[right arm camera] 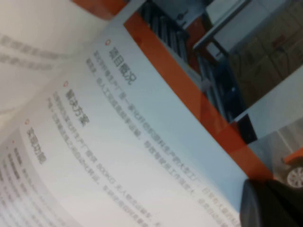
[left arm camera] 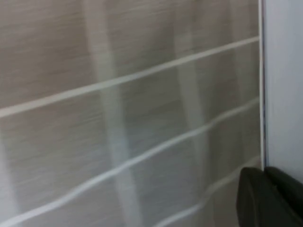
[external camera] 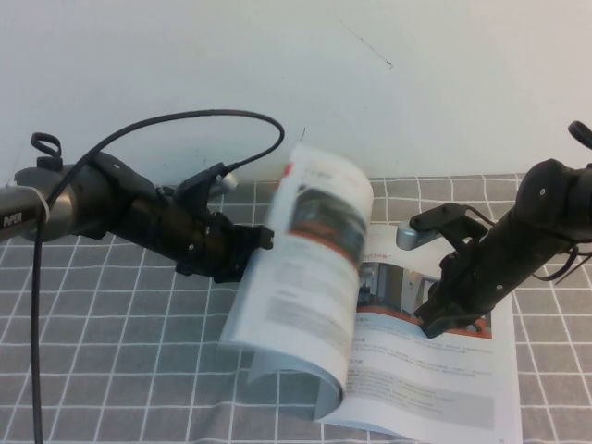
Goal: Close book
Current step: 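Close the open booklet and leave it lying on the table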
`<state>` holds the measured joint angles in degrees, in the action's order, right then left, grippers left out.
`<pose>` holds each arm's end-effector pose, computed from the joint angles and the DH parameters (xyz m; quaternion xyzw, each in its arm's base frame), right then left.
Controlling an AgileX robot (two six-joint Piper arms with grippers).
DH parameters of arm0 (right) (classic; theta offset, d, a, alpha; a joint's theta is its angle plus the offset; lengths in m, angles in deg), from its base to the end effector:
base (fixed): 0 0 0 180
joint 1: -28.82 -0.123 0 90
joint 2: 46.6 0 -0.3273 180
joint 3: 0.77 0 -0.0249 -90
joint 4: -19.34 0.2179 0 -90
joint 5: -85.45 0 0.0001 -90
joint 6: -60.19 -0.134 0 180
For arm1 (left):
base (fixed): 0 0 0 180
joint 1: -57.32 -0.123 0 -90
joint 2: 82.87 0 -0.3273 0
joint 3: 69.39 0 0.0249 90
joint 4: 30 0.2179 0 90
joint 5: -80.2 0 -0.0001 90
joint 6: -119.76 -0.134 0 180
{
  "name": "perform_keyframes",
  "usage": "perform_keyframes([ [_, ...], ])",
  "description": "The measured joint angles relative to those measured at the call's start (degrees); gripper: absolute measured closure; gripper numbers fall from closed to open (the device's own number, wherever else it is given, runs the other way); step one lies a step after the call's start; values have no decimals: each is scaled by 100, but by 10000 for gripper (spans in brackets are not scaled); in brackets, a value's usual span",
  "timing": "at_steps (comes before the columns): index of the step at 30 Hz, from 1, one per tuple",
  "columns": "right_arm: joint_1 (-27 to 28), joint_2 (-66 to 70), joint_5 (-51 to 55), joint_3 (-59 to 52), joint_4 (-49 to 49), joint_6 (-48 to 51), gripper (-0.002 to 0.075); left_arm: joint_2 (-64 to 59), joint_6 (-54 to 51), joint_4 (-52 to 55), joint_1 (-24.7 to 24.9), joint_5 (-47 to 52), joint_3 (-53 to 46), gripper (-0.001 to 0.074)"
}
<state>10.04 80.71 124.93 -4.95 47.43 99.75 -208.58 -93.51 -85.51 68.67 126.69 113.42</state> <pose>0.3712 0.1686 0.1328 -0.3189 0.9295 0.1520 0.1055 0.4107 -0.1642 0.1950 0.0680 0.9245 -0.3437 0.1499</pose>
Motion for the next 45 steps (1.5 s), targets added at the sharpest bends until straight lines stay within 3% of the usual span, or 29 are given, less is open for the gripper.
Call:
perform_keyframes([
  [11, 21, 78, -165, 0, 689, 546, 729, 0, -817, -1634, 21, 762, 0, 738],
  [20, -1, -101, -156, 14, 167, 132, 729, 0, -1188, -2215, 29, 1318, 0, 738],
  [27, -4, -781, 710, -112, -1670, -807, 729, 0, -1398, -2274, 29, 1487, 0, 738],
  [30, 7, -1313, 883, -112, -2017, -1044, 729, 0, -1495, -2277, 29, 1533, 0, 738],
  [34, 7, -2125, 802, -112, -1973, -1150, 729, 0, -1576, -2181, 29, 1545, 0, 738],
  [38, 7, -2720, 618, -112, -1333, -1070, 729, 0, -1583, -1915, 29, 1553, 0, 738],
  [45, -108, -2453, 522, -289, -680, -671, 729, 549, -1472, -731, 148, 1018, 0, 738],
])
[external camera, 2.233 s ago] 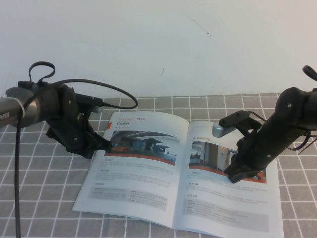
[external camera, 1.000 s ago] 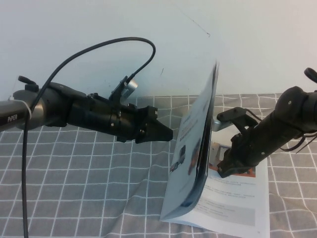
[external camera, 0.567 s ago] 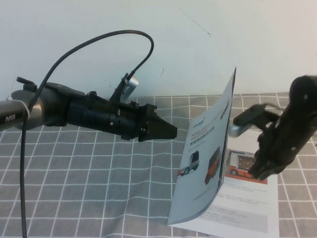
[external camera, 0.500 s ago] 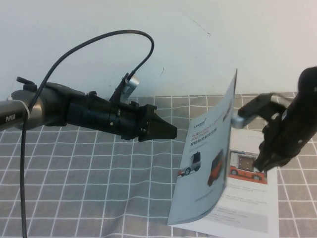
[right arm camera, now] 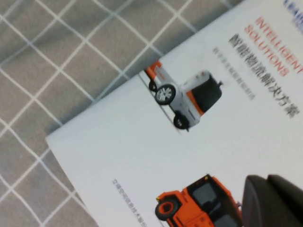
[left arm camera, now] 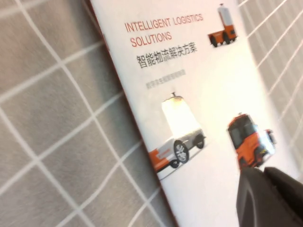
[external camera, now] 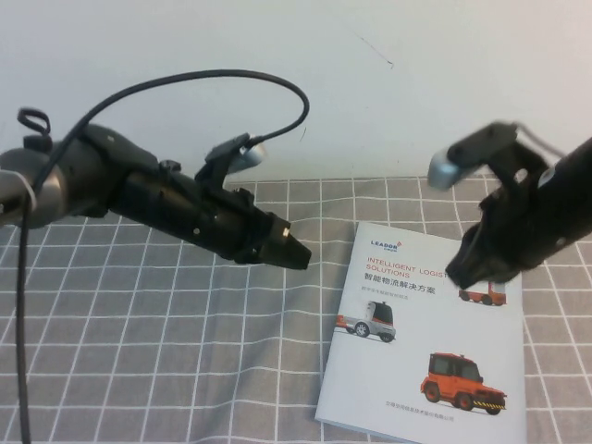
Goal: Close book
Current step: 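Close the open booklet and leave it lying on the table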
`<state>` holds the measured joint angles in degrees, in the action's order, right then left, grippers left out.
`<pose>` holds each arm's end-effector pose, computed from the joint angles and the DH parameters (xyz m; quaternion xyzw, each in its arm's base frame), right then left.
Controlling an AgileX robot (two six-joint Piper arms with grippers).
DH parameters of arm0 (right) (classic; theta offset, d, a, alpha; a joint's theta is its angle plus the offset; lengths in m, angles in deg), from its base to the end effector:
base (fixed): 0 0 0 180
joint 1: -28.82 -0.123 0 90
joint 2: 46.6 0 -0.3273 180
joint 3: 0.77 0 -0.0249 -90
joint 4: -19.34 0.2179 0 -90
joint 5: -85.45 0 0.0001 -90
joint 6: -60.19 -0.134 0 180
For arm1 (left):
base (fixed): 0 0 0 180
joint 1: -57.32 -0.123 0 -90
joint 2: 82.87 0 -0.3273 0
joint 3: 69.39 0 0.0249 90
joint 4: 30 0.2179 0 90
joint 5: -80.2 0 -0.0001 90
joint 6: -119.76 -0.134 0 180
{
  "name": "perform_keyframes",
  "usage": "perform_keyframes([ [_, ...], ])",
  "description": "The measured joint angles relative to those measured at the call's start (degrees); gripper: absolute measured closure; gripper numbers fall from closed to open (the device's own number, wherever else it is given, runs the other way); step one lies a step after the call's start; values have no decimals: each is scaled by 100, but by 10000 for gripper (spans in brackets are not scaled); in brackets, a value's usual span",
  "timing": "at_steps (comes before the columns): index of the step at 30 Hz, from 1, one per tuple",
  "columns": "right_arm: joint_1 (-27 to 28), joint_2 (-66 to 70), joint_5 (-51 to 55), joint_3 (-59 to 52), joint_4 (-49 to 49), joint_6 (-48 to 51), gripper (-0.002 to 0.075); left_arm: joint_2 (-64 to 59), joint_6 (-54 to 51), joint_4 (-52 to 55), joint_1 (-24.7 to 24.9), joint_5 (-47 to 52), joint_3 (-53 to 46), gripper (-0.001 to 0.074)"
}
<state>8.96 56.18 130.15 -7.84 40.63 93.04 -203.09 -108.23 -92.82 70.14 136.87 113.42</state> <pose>0.3133 0.1496 0.2766 -0.3365 0.9032 0.1302 0.2327 0.3790 -0.1884 0.2483 0.2041 0.8685 -0.4153 0.1779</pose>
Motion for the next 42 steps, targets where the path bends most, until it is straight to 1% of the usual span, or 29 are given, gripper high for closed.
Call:
perform_keyframes([
  [5, -46, 815, -412, -544, 12, 42, 729, 739, 331, 1007, 244, -624, 0, 738],
  [9, -49, 1275, -671, -871, 1, 90, 729, 1153, 484, 1347, 370, -1008, 0, 738],
  [13, -49, 1289, -732, -891, -53, 188, 729, 1437, 577, 1653, 401, -1263, 0, 738],
  [16, -49, 954, -705, -856, -276, 200, 729, 1668, 698, 2103, 401, -1433, 0, 738],
  [19, -49, 258, -525, -735, -647, 170, 729, 2027, 1039, 2814, 401, -1529, -18, 738],
  [24, -49, -1179, -92, -618, -1598, -279, 729, 2744, 2084, 4411, 401, -1597, -18, 738],
  [27, -49, -2008, 189, -618, -2035, -642, 729, 3290, 2928, 5397, 401, -1597, -127, 738],
  [31, -49, -3042, 314, -684, -2422, -964, 729, 4118, 3971, 6662, 401, -1597, -597, 738],
  [35, -49, -3825, 404, -963, -2646, -1224, 729, 5092, 5099, 7788, 401, -1610, -1484, 738],
  [37, -49, -4198, 404, -1236, -2702, -1315, 729, 5540, 5463, 8002, 401, -1662, -1952, 738],
  [38, -49, -4379, 416, -1399, -2711, -1356, 729, 5883, 5667, 8097, 401, -1731, -2342, 738],
  [42, -49, -5134, 322, -2194, -2711, -1664, 729, 6979, 5954, 8173, 401, -2031, -3631, 738],
])
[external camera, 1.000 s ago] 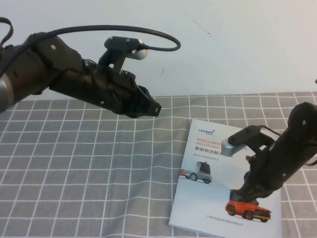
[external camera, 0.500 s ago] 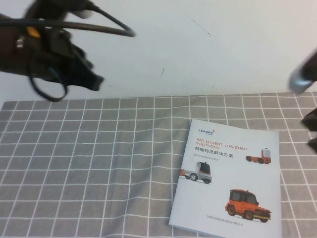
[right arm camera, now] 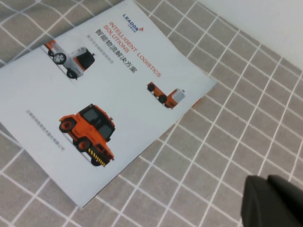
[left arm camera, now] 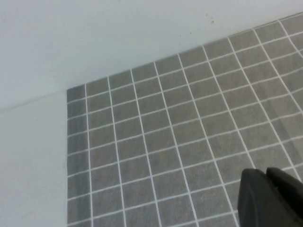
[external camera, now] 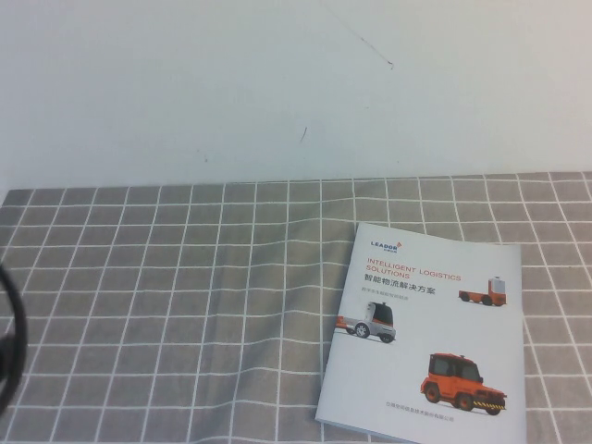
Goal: Close book
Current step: 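Close the open booklet and leave it lying on the table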
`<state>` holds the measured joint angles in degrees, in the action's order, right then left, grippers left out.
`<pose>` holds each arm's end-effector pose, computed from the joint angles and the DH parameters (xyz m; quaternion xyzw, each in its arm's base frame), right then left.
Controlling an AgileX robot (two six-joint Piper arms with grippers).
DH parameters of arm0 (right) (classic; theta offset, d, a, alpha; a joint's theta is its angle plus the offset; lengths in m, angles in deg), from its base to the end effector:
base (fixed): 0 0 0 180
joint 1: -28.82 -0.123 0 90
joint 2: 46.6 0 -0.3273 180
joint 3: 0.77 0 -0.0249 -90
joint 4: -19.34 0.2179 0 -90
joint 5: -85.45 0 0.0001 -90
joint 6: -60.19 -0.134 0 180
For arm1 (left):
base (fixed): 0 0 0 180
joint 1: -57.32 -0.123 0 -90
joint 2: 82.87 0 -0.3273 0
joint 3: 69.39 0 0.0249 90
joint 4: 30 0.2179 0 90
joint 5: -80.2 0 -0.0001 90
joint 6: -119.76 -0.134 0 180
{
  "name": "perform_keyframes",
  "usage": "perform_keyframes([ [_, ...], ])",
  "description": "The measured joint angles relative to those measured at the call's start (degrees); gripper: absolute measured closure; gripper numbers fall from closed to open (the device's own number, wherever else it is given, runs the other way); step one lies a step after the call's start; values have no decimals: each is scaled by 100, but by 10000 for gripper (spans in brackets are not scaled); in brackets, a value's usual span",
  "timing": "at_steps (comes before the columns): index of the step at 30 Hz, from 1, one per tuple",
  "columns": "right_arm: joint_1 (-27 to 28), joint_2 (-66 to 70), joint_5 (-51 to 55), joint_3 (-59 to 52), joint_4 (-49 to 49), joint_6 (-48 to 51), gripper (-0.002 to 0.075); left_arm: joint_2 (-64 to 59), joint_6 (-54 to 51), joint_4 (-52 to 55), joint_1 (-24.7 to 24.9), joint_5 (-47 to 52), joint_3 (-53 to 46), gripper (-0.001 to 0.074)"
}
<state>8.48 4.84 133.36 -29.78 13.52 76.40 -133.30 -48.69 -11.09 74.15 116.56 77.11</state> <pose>0.1082 0.0293 0.3569 -0.2954 0.8492 -0.0330 0.4365 0.1230 -0.0103 0.3597 0.1056 0.8515 0.0254 0.5129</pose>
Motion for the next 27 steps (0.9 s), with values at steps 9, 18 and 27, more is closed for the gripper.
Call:
perform_keyframes([
  [9, 0, -1369, -1458, -2240, 377, -410, 729, 1800, 801, 98, 0, -375, -1878, 738],
  [18, 0, -1733, -2059, -3075, 541, -434, 729, 2208, 900, 118, 0, -422, -2267, 738],
  [27, 0, -1733, -1466, -3097, 581, -444, 729, 2208, 902, 118, 0, -422, -2289, 738],
])
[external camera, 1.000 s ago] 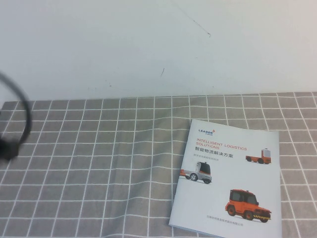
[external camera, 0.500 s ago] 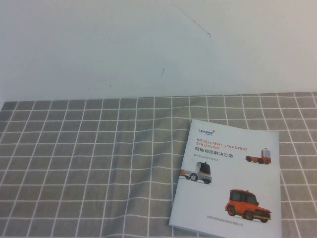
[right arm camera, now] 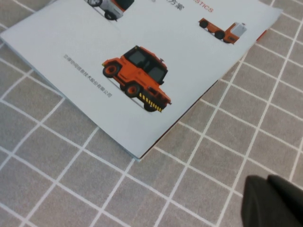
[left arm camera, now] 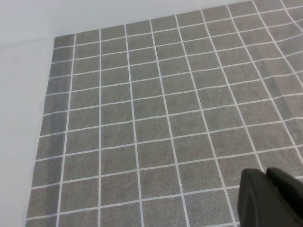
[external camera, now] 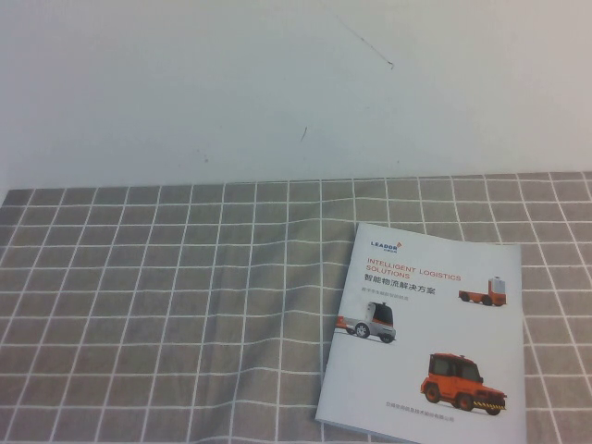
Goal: Close book
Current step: 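Close the open booklet and leave it lying on the table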
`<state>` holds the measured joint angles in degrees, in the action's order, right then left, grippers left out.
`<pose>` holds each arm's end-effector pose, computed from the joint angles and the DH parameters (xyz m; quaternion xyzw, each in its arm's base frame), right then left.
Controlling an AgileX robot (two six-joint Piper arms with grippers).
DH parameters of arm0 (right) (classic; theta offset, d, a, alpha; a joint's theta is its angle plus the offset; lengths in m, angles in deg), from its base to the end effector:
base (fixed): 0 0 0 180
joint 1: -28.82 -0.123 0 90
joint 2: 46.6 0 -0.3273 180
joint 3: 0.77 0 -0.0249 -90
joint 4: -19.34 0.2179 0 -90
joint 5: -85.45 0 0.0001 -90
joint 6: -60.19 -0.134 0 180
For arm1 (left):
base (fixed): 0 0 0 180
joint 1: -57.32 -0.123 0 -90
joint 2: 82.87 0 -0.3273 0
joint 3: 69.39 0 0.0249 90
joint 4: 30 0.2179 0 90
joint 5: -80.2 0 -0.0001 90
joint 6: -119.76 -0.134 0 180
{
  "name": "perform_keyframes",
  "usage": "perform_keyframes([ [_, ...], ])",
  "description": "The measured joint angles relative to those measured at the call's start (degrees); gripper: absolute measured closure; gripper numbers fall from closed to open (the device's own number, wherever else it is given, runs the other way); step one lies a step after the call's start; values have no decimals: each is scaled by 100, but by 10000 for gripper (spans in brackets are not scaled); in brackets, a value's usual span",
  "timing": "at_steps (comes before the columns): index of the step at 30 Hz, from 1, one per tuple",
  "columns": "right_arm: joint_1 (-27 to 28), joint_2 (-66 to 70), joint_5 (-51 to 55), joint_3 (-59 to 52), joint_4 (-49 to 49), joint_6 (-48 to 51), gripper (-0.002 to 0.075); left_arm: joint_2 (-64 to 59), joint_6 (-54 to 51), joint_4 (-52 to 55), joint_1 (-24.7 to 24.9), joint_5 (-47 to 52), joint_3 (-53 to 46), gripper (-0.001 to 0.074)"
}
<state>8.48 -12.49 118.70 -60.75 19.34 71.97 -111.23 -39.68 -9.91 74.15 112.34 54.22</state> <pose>0.0512 0.0190 0.2345 -0.2479 0.8613 0.0331 0.4423 0.0509 0.0102 0.2668 0.0499 0.8411 -0.0171 0.5382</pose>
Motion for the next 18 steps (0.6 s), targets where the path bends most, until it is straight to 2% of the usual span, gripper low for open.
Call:
perform_keyframes([
  [18, 0, 0, 175, 0, 0, 0, 729, 10, 62, 38, 0, -138, -196, 738],
])
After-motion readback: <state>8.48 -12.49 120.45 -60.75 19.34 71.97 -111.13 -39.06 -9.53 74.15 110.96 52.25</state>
